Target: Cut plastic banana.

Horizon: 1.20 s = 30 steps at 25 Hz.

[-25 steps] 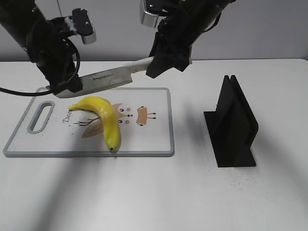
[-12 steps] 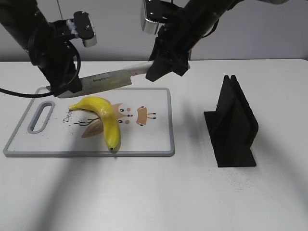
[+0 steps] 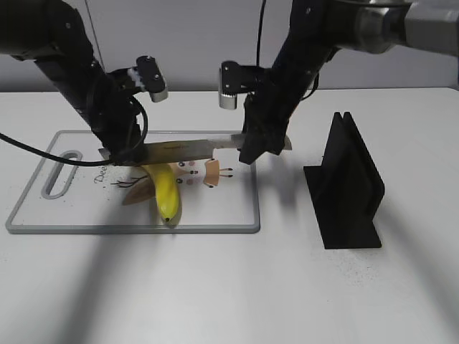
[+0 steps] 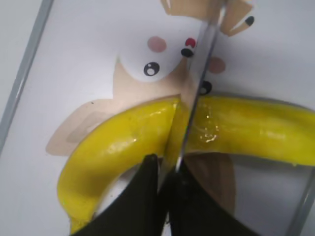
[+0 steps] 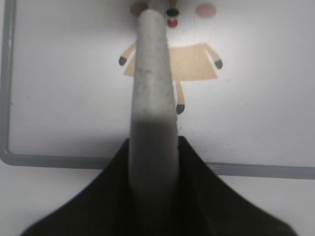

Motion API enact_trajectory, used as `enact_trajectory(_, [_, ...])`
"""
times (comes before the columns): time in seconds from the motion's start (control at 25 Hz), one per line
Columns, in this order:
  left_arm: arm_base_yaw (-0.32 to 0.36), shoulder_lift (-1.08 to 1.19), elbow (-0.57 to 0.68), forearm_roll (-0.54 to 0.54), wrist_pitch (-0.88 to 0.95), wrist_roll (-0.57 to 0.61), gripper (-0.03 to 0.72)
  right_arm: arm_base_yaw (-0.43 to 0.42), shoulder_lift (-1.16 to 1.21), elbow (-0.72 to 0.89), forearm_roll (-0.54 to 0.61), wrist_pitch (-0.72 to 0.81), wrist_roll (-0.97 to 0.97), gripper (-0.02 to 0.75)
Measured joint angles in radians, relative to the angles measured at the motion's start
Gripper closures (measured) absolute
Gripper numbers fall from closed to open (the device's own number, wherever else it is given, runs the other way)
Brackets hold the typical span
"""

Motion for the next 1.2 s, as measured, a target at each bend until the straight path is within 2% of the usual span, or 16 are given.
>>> enact_trajectory(0.92, [0.002, 0.035, -0.023, -0.033, 0.019, -0.003, 0.659, 0.000, 0.035, -0.007, -0.029, -0.010, 0.012, 0.569])
enact_trajectory(1.2, [0.002, 0.014, -0.018, -0.033, 0.018, -0.010, 0.659, 0.002, 0.030, -0.071, -0.033, 0.054, 0.019, 0.571])
